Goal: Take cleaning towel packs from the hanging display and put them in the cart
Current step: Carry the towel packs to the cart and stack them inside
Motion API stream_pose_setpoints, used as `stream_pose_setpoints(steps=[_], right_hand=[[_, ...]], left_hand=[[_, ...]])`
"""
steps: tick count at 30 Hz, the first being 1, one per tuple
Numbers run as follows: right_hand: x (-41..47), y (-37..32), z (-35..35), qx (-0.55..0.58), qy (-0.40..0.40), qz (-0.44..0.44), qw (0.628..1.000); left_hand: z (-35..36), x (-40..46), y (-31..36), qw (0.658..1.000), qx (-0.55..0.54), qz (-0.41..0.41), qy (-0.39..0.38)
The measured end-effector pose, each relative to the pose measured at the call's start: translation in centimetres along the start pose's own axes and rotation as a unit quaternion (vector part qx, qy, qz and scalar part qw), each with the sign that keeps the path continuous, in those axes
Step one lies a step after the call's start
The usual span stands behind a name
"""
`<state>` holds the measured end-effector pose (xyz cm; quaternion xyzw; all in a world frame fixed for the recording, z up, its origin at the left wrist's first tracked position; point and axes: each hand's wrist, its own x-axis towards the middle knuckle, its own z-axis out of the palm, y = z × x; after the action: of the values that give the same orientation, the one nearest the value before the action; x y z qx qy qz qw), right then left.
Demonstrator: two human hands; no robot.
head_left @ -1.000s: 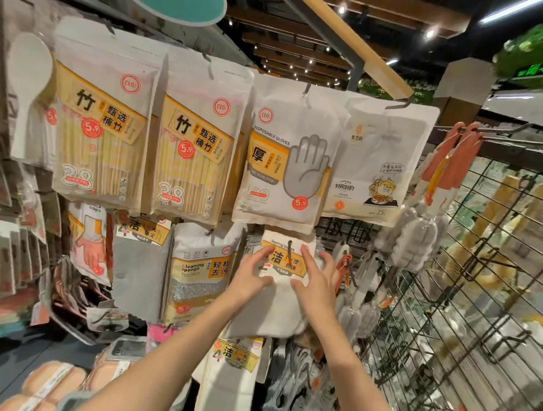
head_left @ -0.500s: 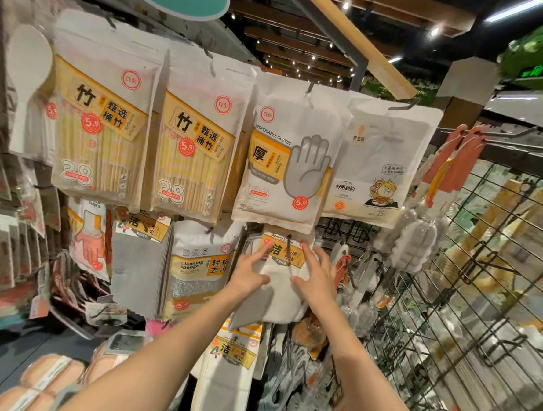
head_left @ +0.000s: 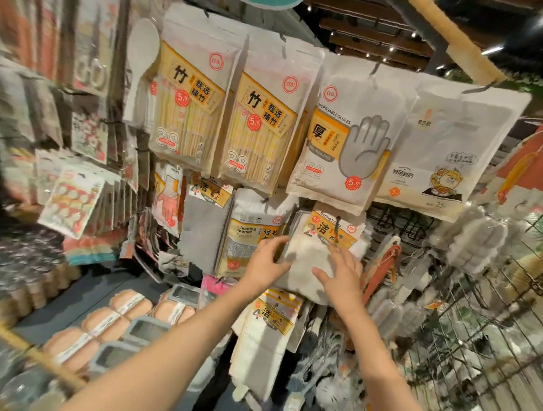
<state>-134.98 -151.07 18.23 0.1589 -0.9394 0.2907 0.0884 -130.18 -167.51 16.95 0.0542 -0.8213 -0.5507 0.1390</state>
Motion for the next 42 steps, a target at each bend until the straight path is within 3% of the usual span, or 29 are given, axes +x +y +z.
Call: stream_pose_setpoints(steps=[4, 13, 20, 29, 35, 42], right_hand=[[-2.4, -2.7, 2.6, 0.046, -0.052, -0.062, 0.996], [-11.1, -13.0, 12.0, 0.071, -0.214, -0.240, 0.944], [-20.5, -24.1, 19.1, 0.091, -0.290, -0.382, 0.873], [-33.2, -40.6, 29.8, 0.095, -0.355, -0.528, 0.766], [-42.2, -51.3, 35.7, 0.112, -0.385, -0.594, 0.697], [-49.4, -60.7, 40.9, 0.107, -0.429, -0.638, 0.630]], left_hand=[[-3.0, -4.5, -1.6, 0.999, 0.031, 0.003, 0.036], [-12.2, -19.0, -8.3, 0.966, 0.150, -0.120, 0.174], [-22.1, -32.1, -13.0, 0.888, 0.241, -0.210, 0.331], [-36.3, -47.7, -17.3, 0.778, 0.306, -0.285, 0.469], [-45.5, -58.6, -19.7, 0.698, 0.339, -0.341, 0.530], [-52.2, -66.5, -22.2, 0.643, 0.311, -0.393, 0.580]])
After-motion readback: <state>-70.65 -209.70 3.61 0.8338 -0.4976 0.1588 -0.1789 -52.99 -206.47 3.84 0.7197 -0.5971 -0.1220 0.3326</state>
